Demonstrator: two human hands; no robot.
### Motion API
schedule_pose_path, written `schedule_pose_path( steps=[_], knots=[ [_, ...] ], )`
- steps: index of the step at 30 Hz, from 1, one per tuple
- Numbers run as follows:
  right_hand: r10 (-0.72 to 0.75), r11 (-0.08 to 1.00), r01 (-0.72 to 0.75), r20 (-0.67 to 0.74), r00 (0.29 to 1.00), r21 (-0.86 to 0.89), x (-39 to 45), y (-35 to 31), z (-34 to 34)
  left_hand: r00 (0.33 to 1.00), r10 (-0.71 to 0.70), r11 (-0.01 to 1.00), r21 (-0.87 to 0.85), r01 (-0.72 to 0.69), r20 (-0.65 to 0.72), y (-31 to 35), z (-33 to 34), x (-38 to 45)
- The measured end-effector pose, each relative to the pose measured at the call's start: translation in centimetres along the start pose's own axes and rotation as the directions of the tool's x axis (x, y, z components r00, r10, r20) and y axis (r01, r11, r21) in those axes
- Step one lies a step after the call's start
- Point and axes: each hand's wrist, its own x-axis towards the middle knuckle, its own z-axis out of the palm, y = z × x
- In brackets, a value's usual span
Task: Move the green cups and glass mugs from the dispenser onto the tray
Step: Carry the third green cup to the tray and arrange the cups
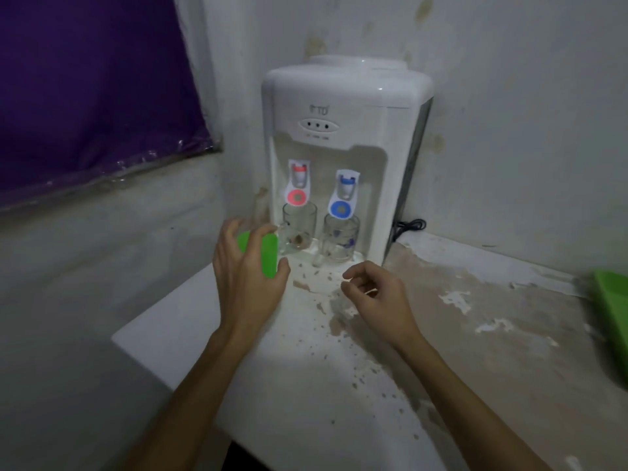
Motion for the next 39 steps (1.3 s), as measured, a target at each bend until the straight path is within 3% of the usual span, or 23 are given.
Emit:
schedule_pose_path(
  steps=[6,13,16,21,29,34,39],
  knots=[
    [0.018,1.000,-0.018,0.034,0.999,0.022,0.2,-0.4,1.9,0.964,-0.166,0.985,-0.015,0.173,0.206,-3.3,-0.1,1.4],
    [0.038,0.998,-0.039,0.018,0.999,0.049,-0.3,-0.1,1.1,0.956,-0.211,0.966,-0.106,0.235,0.202,-3.2,0.2,1.2],
    [0.052,0.997,-0.052,0.002,0.999,0.063,-0.6,0.2,0.1,0.963,-0.181,0.970,-0.128,0.209,0.200,-2.0,0.4,0.7],
    [0.081,0.990,-0.074,-0.049,0.996,0.122,-1.3,1.3,-2.0,0.971,-0.063,0.942,-0.308,0.135,0.231,1.9,1.2,-0.3],
    [0.157,0.971,-0.094,-0.292,0.944,0.219,-3.3,3.4,-9.3,0.936,0.160,0.808,-0.586,0.057,0.312,12.9,5.6,-2.9],
    [0.418,0.816,-0.208,-0.301,0.857,0.540,-5.7,3.6,-14.9,0.896,0.232,0.712,-0.693,0.109,0.379,19.7,9.0,-6.0],
    [0.567,0.584,-0.224,-0.195,0.800,0.780,-9.3,2.8,-19.6,0.841,0.307,0.644,-0.748,0.161,0.446,25.4,11.6,-9.2]
  ],
)
